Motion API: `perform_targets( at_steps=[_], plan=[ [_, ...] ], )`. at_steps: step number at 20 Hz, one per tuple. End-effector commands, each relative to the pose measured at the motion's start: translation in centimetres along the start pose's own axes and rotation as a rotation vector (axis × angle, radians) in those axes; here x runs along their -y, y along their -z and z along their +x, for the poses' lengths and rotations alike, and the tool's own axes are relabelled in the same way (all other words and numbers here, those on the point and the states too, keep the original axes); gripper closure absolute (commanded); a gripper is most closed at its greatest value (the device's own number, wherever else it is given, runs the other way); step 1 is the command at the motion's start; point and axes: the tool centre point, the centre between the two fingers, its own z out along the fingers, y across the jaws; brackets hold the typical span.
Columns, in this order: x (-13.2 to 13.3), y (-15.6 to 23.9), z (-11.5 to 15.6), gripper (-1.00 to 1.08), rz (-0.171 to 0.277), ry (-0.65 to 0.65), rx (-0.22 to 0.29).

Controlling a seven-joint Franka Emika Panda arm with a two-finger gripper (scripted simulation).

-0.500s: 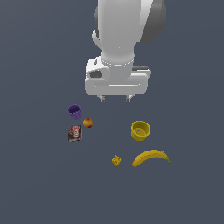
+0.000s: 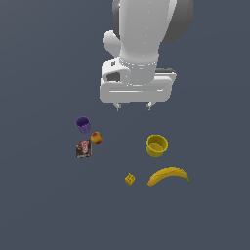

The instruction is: Pick up a designated object from a clutter of objects.

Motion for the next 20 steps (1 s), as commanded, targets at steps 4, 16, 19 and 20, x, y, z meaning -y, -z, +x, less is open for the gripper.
perform_targets(
  at_steps=[4, 16, 19, 20],
  plan=[
    [0.1, 0.1, 0.0, -0.92, -0.002, 0.002, -0.001],
    [-2.4, -3.7, 0.0, -0.92, 0.009, 0.075, 0.000],
    [-3.6, -5.4, -0.2, -0.92, 0.014, 0.107, 0.000],
    [-4.0, -6.1, -0.3, -0.92, 0.015, 0.120, 0.000]
  ],
)
